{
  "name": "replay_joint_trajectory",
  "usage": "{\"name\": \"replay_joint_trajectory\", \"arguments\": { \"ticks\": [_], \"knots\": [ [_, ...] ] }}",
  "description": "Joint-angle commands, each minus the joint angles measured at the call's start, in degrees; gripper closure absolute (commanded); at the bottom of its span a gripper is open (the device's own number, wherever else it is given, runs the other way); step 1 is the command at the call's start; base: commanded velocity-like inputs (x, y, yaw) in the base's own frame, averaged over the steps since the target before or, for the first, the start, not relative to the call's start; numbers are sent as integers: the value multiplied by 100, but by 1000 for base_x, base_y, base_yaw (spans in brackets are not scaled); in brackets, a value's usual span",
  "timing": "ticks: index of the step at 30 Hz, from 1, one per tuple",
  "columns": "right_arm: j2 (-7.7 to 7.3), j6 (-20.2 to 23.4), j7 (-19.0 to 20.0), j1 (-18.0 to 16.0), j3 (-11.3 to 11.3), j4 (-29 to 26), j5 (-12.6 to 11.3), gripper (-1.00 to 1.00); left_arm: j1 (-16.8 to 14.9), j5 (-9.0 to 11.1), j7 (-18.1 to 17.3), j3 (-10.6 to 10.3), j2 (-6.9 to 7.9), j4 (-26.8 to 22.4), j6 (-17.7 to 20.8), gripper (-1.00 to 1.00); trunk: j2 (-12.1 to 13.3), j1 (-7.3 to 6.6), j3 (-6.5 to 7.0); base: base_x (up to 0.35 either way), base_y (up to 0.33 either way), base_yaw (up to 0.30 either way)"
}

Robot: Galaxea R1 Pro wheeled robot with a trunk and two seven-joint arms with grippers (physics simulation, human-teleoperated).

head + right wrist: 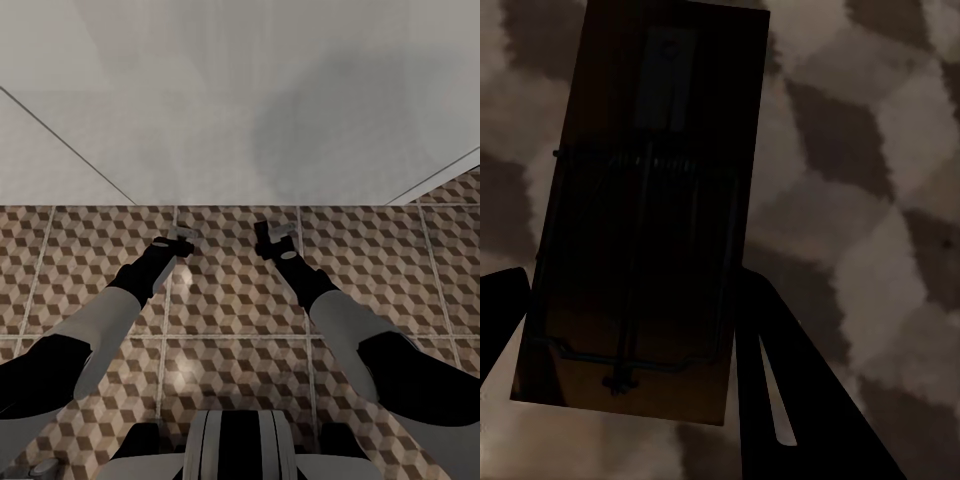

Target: Take the four mousetraps from the cabinet in the bathroom and place them on the bathroom floor. Make sure all four end up on the same floor surface, and ensure that at least two of them are either under or directly next to the same bathroom sink.

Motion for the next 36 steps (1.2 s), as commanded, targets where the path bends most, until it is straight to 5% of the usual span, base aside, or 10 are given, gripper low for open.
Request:
{"name": "replay_joint_trajectory", "arguments": {
  "ticks": [1, 2, 29, 36],
  "knots": [
    [7, 47, -23, -2, 30, -9, 40, 100, 0, 46, 47, -40, 5, -9, 28, -100, -1, -1, -3, 0, 0, 0],
    [17, 47, -21, -1, 30, -9, 40, -100, 1, 46, 47, -40, 4, -9, 28, -100, -1, -1, -3, 0, 0, 0],
    [26, 47, -23, 0, 30, -9, 47, -100, -1, 46, 40, -40, 102, -43, 2, -100, -1, -1, -3, 0, 0, 0],
    [26, 47, -22, 0, 30, -11, 48, -100, 2, 46, 26, -44, 119, -124, -375, -100, -1, -1, -3, -6, 1, 0]
  ]
}}
